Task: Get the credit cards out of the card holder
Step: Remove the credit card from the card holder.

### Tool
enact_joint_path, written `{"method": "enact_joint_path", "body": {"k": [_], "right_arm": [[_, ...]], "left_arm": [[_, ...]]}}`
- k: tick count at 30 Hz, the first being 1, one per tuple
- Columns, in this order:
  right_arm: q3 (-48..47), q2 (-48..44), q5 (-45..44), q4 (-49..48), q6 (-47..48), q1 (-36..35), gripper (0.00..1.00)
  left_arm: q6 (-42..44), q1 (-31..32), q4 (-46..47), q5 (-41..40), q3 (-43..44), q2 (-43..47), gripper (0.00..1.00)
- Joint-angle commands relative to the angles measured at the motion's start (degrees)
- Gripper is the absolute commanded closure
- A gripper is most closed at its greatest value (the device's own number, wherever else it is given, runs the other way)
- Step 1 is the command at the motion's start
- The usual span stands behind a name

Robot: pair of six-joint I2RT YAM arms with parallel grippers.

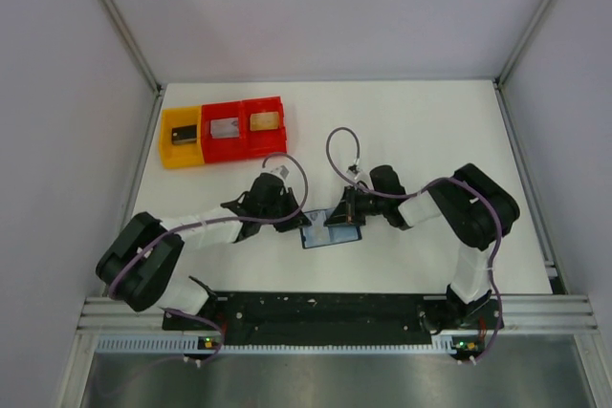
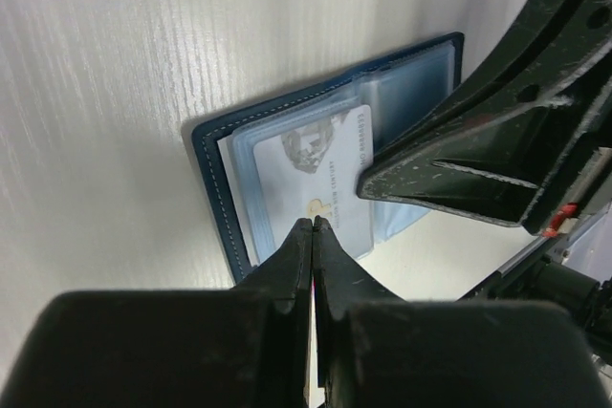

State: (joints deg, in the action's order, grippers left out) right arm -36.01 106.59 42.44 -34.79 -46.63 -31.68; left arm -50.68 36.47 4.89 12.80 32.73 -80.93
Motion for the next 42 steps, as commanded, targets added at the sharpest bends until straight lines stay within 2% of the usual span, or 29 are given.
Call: {"method": "enact_joint_path", "body": {"k": [1, 6, 8, 11, 28, 34, 42], "right_arm": [[-0.64, 1.08, 0.46, -1.51, 0.93, 0.57, 1.0], [-0.47, 0.99, 0.19, -1.78, 0.32, 0.57, 1.0], [-0.12, 0.99, -0.16, -2.3, -0.39, 0.57, 0.93], [0.5, 1.43, -0.16, -4.06, -1.44, 0.57, 0.89], [3.84, 1.78, 1.77, -13.9, -6.89, 2.24, 0.89], [3.14, 2.49, 1.95, -14.96, -7.95, 2.24, 0.9], [4.28, 2.75, 2.3, -16.72, -8.47, 3.03, 1.0]], "left_arm": [[1.98, 0.09, 1.36, 0.12, 2.07, -3.53, 1.0], [1.72, 0.18, 0.22, -1.89, 1.11, -5.64, 1.0], [1.63, 0.09, -0.31, -2.34, 0.49, -6.17, 1.0], [1.46, 0.09, -0.84, -2.86, -0.56, -6.88, 1.0], [0.58, 0.1, -1.19, -3.92, -2.58, -7.58, 1.0], [0.58, 0.09, -1.37, -4.18, -2.67, -7.14, 1.0], [0.23, 0.09, -1.98, -4.8, -3.11, -7.05, 1.0]]}}
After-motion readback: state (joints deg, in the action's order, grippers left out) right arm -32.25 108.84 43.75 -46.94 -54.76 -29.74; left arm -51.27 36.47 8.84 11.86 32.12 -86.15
